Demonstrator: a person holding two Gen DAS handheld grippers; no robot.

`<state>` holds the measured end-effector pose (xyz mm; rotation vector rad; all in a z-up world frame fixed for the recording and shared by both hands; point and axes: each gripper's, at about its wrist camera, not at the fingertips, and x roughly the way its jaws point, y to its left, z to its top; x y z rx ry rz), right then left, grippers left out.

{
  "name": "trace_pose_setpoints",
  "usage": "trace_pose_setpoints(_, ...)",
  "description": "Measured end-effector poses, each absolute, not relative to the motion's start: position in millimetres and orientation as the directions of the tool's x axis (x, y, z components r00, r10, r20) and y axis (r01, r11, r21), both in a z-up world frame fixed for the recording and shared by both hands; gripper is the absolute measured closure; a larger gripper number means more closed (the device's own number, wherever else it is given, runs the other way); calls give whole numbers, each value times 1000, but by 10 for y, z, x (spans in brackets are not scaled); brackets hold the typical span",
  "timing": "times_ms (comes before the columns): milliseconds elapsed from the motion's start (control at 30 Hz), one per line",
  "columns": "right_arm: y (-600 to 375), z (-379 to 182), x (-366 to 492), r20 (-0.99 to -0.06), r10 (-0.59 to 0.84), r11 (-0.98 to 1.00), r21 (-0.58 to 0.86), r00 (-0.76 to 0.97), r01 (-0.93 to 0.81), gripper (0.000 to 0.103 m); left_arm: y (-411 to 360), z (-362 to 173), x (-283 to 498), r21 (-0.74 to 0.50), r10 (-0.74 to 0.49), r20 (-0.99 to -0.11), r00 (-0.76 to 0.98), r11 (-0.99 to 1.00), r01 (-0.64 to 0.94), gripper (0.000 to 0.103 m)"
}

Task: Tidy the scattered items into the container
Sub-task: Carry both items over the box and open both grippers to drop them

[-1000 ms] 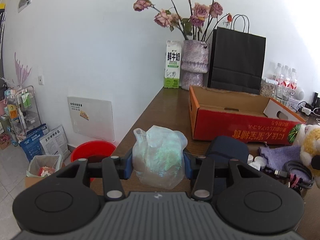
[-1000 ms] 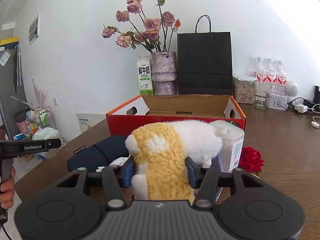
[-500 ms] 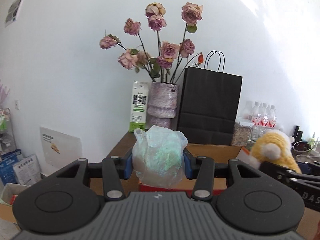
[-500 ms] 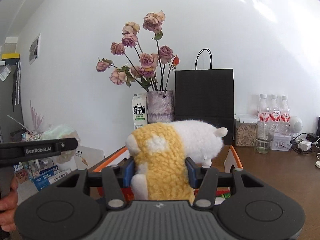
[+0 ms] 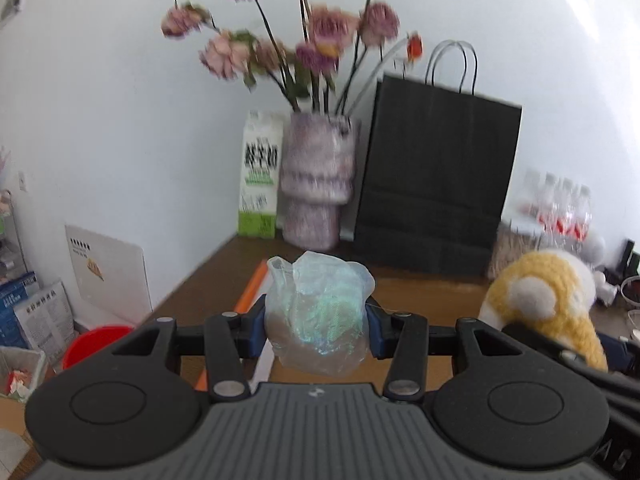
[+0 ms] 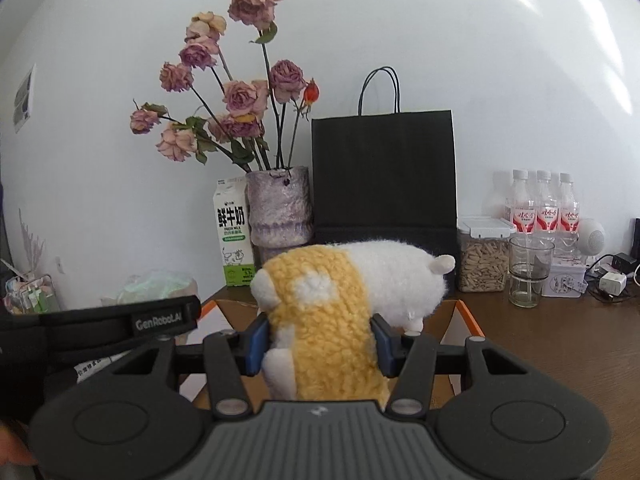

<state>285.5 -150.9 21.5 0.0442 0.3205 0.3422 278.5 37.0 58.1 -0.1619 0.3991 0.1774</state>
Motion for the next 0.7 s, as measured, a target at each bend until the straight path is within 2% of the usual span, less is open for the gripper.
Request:
trace_pose_setpoints(533,-1514,86,2904,-358,312,950,95,880,-298,52,304,434,2788,-60,163,-436,885,976,-209,53)
trace_pose_setpoints(600,-1516,85,2888,-357,300,954,87,885,-288,49,301,457,2751,-45,180,-430,885,974,-221,43)
trace_pose_setpoints(633,-1524,87,2875,-353,291,956,83,889,-280,45,294,474,2730,-33,187,-424,886,975,-221,22)
trace_pose_setpoints(667,-1530,91,2862,-347,280,960,74,895,-271,35,283,486,2717,-16,204,-418,885,973,-231,6)
trace_pose_setpoints(700,-1534,94,2848,-344,264,964,62,901,-259,27,282,493,2706,0,241,-406,881,964,-264,0)
